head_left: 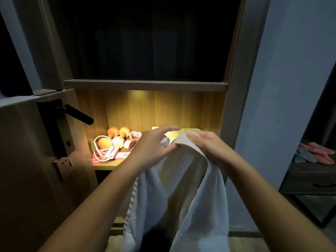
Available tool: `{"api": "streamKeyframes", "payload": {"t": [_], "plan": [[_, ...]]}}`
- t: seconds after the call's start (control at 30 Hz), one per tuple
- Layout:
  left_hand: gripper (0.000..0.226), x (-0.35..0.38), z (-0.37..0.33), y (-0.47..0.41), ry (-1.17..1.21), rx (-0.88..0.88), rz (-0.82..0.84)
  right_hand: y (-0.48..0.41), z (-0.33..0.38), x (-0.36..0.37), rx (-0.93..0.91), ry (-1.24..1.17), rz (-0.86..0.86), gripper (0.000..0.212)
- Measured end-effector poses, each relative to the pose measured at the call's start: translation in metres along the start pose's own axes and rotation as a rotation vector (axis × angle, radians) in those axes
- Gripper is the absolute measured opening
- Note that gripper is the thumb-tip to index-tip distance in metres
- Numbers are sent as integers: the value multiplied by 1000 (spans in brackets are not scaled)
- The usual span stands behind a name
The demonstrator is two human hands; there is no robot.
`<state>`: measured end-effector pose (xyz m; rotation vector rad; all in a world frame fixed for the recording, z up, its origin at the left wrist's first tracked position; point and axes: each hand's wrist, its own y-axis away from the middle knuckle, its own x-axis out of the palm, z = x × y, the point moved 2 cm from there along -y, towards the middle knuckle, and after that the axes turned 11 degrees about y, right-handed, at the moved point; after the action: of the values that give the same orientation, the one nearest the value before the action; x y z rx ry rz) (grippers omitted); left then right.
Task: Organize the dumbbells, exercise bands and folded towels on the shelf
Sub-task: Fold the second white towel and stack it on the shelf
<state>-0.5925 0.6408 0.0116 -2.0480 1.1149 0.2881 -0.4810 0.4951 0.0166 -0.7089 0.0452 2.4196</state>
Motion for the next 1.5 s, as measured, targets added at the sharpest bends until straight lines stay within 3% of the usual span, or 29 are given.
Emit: {"api": "streamKeyframes", "payload": {"t": [0.07,0.17,0.27,0.33,0.7,0.87,1.0,1.17,1.27,1.33,1.5], "plan": [[4,4,0,-2,8,35,-42,0,1,2,-10,29,26,40],[26,4,0,-2,-45,36,-73,4,2,2,-18,310,-40,58],[32,1,-4,-4,-129,19,-73,11,0,4,-46,778,-128,43],[31,-3,-6,-6,-173,17,-110,11,-2,1,-37,940,-223,34],[39,-44,1,-2,-142,-55,-408,11,-42,-20,236,996,-225,18],[36,-45,1,-4,-208,-112,-350,6,-59,-23,228,849,-259,23],[13,-30,8,-3,-167,-202,-235,5,-40,-19,93,693,-294,25],[37,9,-3,9,2,-184,30,5,-5,-12,-93,621,-306,31],[35,34,-15,9,-159,-142,117,3,3,-8,-122,640,-275,26],[17,38,-18,6,-286,-85,44,4,5,-10,-125,659,-273,27],[22,13,-5,-1,-147,-62,-278,6,-19,-28,-2,1057,-348,11]]}}
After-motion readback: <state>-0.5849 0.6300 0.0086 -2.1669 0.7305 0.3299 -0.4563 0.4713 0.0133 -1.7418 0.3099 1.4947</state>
